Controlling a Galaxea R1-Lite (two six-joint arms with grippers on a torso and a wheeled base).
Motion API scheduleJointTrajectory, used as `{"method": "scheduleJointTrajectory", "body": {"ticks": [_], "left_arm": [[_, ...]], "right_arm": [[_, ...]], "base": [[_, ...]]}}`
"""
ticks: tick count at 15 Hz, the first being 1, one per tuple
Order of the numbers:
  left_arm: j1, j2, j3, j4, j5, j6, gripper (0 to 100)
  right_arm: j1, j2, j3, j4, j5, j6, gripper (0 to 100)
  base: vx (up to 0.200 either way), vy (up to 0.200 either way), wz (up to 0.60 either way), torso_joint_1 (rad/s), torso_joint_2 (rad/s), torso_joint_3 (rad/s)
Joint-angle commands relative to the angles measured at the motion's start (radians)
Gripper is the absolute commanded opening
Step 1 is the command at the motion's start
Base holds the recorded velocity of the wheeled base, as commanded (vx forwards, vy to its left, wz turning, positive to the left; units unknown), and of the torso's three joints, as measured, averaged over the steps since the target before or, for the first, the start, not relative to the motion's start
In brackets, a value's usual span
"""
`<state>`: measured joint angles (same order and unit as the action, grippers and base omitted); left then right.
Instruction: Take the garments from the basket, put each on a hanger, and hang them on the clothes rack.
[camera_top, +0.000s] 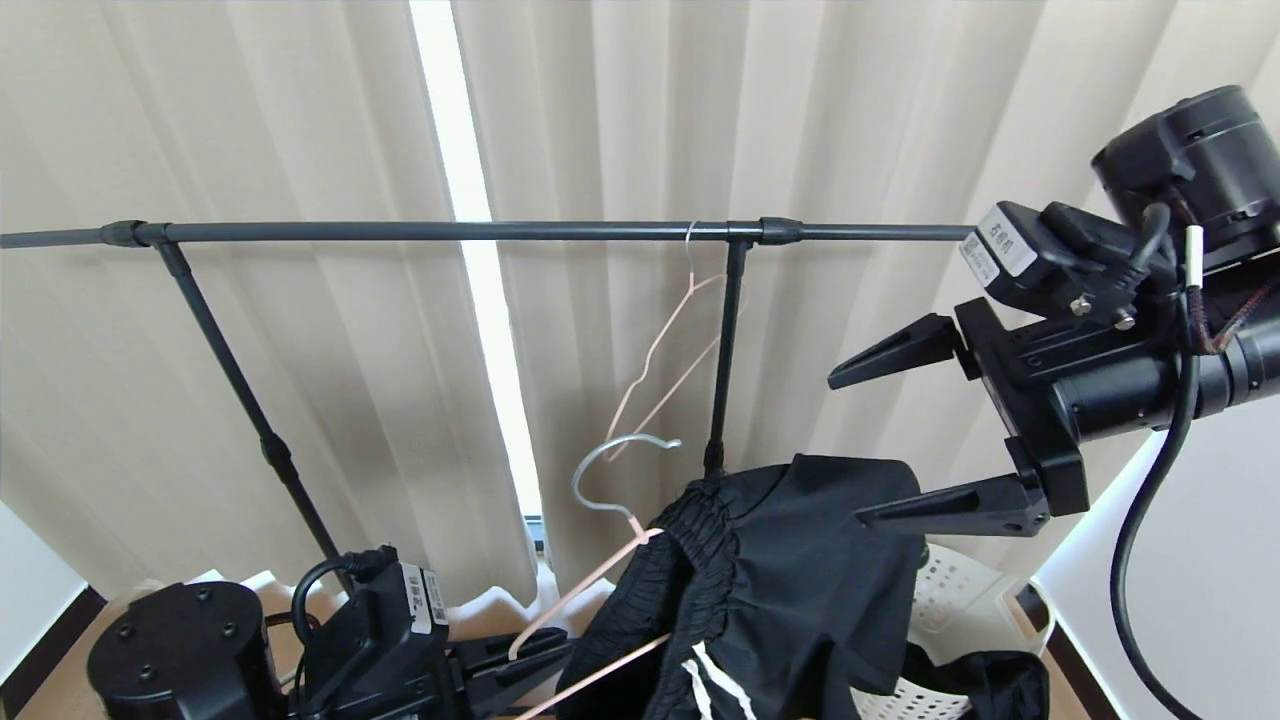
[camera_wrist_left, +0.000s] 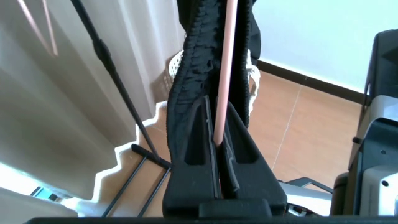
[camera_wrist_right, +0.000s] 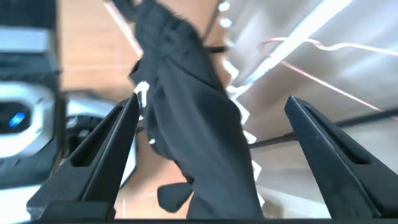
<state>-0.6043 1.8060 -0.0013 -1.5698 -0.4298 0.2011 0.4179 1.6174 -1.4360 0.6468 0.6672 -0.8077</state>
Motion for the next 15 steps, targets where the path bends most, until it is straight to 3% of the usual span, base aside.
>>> {"method": "scheduleJointTrajectory", "body": {"ticks": [1,3,9,15], "left_arm": [[-0.002,0.000,0.001,-0.001,-0.012,0.001,0],[-0.003,-0.002,0.001,-0.001,-0.017,0.003,0],[-0.029,-0.004,0.001,-0.001,-0.015,0.015,0],[-0.029,-0.004,0.001,-0.001,-0.015,0.015,0]], "right_arm": [[-0.002,0.176,-0.196,0.218,0.032,-0.182,100],[0.004,0.239,-0.273,0.315,0.031,-0.206,100],[0.053,0.314,-0.277,0.248,0.034,-0.182,100],[0.104,0.308,-0.271,0.255,0.029,-0.180,100]], "base": [[0.000,0.000,0.00,0.000,0.00,0.000],[0.000,0.000,0.00,0.000,0.00,0.000],[0.000,0.000,0.00,0.000,0.00,0.000],[0.000,0.000,0.00,0.000,0.00,0.000]]}}
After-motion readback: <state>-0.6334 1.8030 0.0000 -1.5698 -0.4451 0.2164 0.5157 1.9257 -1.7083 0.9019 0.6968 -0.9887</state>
